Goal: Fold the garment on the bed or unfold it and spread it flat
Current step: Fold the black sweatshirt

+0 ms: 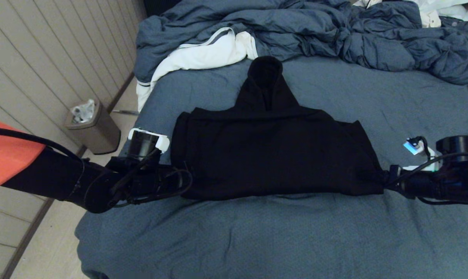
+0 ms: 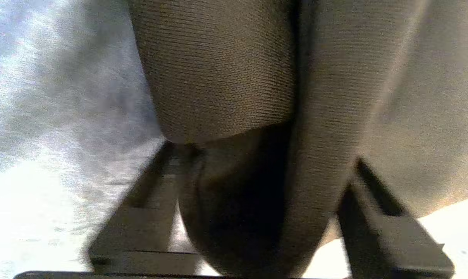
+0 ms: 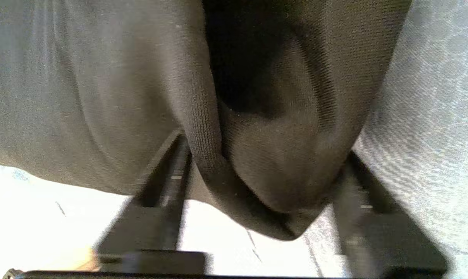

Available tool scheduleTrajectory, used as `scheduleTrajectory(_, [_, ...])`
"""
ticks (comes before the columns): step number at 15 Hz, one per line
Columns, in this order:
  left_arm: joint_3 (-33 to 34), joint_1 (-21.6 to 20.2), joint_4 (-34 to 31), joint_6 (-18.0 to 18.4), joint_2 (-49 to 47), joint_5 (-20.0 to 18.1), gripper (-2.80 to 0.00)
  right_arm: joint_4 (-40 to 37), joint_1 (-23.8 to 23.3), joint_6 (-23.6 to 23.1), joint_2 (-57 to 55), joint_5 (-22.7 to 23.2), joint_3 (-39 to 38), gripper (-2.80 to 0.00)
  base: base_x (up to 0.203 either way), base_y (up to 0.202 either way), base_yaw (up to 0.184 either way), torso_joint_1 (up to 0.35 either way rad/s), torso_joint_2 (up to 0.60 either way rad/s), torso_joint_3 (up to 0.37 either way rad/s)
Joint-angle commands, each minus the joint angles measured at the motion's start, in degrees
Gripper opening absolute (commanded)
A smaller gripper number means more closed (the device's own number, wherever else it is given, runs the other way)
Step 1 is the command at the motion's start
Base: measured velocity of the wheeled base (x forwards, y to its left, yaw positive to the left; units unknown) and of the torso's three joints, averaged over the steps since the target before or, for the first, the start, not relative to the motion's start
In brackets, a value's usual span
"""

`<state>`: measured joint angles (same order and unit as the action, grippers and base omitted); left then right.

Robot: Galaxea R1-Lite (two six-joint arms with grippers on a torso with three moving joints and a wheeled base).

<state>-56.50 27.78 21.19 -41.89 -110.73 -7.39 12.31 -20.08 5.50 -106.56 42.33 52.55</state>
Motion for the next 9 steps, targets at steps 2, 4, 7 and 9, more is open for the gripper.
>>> scheduleTrajectory(2, [0.0,0.1,0.3,-0.3,0.1,-0.2,-2.8,1.0,0.2,0.0,0.0,0.2,-0.3,-2.8,0.0,0.0,0.0,0.0,0.0,0.0])
scheduleTrajectory(4, [0.0,0.2,0.3,-0.3,0.1,-0.2,-2.8,1.4,0.5,0.0,0.3,0.2,-0.6,-2.8,0.0,0.0,0.0,0.0,0.0,0.0])
scheduleTrajectory(7, [0.0,0.9,0.3,-0.4,0.7,-0.1,-2.8,1.4,0.5,0.4,0.8,0.3,-0.7,-2.8,0.0,0.0,0.0,0.0,0.0,0.0])
scheduleTrajectory(9, [0.0,1.1,0.1,-0.7,1.1,0.1,-2.8,1.3,0.5,0.6,2.1,0.3,-0.6,-2.8,0.0,0.0,0.0,0.0,0.0,0.0])
